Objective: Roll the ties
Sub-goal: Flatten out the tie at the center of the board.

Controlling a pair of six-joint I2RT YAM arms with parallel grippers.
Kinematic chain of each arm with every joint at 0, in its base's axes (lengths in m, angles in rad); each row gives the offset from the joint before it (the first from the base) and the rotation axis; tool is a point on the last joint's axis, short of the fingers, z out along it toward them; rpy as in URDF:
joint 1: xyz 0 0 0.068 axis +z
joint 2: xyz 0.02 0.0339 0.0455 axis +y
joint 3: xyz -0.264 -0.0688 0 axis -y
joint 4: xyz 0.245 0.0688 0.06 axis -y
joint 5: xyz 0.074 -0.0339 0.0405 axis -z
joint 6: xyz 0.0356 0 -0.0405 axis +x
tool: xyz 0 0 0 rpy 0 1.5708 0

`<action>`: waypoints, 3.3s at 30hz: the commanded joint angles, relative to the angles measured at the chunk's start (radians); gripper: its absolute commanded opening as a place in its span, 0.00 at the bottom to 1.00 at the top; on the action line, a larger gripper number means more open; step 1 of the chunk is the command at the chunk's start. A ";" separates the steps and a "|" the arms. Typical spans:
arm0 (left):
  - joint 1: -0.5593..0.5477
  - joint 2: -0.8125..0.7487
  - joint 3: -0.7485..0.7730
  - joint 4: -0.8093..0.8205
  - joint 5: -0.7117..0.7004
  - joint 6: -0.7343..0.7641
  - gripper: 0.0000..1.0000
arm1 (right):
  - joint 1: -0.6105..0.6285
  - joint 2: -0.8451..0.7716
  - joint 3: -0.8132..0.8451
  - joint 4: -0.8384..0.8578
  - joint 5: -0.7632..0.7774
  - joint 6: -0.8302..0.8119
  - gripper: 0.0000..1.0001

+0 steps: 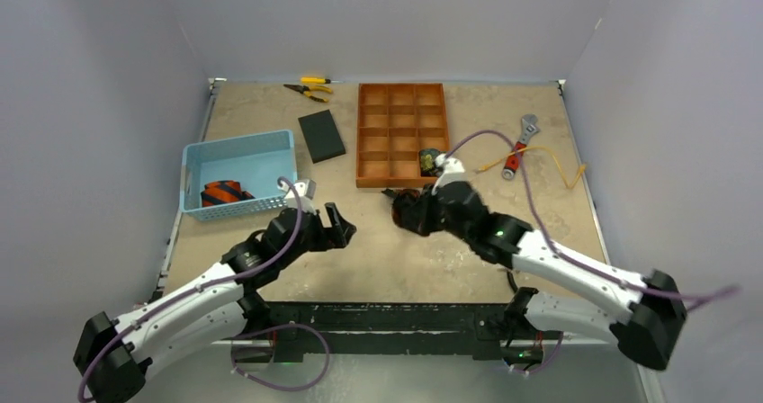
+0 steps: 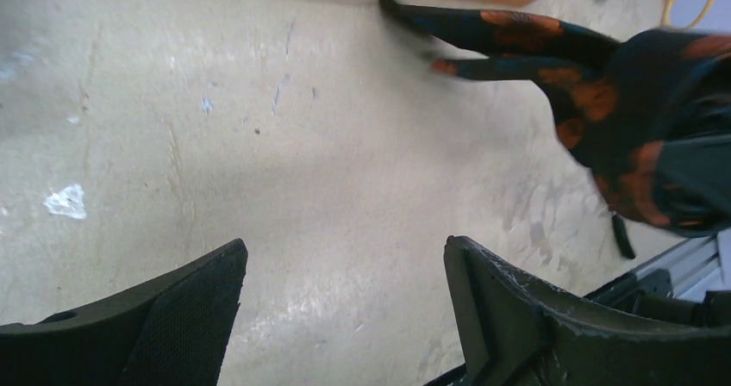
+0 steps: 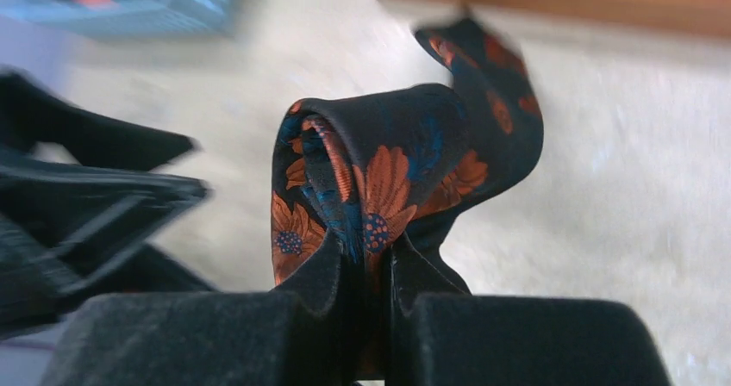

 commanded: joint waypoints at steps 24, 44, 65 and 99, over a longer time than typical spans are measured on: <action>-0.005 -0.182 0.300 0.302 0.708 0.603 0.90 | -0.268 -0.494 -0.123 0.756 -1.129 0.256 0.00; -0.093 0.205 0.504 0.514 1.232 0.580 0.99 | -0.267 -0.439 0.133 0.560 -1.481 -0.006 0.00; -0.172 0.293 0.599 0.247 1.177 0.747 0.96 | -0.267 -0.398 0.204 0.386 -1.522 -0.168 0.00; -0.150 0.423 0.790 -0.602 -0.045 0.461 0.00 | -0.267 -0.494 0.071 0.081 -0.326 -0.278 0.96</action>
